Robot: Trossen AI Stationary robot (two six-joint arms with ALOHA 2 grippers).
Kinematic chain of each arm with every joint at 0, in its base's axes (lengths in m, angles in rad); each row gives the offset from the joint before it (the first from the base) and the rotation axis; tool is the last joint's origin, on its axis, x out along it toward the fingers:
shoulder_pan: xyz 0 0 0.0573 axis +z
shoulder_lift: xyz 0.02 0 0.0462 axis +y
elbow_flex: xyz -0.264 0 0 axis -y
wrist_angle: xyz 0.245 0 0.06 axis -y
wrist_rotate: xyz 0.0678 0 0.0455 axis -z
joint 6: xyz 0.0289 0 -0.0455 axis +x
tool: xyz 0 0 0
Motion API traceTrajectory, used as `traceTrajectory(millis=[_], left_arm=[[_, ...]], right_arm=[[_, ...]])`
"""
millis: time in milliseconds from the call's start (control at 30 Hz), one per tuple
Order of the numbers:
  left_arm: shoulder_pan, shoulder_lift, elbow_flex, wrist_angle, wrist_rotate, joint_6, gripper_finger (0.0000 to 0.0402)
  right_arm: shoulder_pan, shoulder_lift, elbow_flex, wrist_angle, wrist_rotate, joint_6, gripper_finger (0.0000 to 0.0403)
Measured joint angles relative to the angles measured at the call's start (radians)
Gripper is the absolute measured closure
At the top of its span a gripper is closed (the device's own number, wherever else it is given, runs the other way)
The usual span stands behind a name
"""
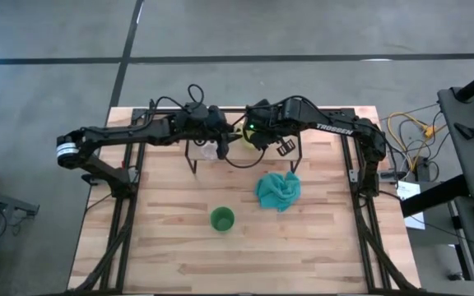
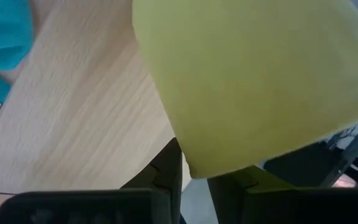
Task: Stack small to large cups/mugs on shelf
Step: Put the yellow cup on the shelf
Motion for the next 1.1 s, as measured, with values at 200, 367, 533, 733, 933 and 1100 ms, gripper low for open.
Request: traceTrajectory(millis=[200,367,533,733,933,1100], left_arm=[[0.000,-0.051,0.003,-0.024,0.000,-0.001,0.0308],[-0.002,-0.115,0.004,-0.075,0.007,-0.002,0.0307],[-0.002,-0.163,0.004,-0.098,0.004,0.001,0.0308],[-0.002,-0.197,0.004,-0.097,-0.004,0.015,0.0308],[-0.002,-0.195,0.004,-0.112,-0.026,0.050,0.0308],[-0.001,-0.192,0.004,-0.112,-0.027,0.051,0.0308]], right_arm=[[-0.002,0.000,-0.001,-0.020,0.029,0.025,0.0345],[-0.005,-0.001,-0.001,-0.034,0.058,0.027,0.0350],[-0.005,-0.001,-0.001,-0.033,0.055,0.016,0.0372],[0.000,-0.001,-0.001,-0.021,0.041,-0.018,0.0393],[0.020,-0.001,-0.002,-0.023,0.041,-0.017,0.0394],[0.053,-0.001,-0.002,-0.025,0.048,-0.066,0.0394]])
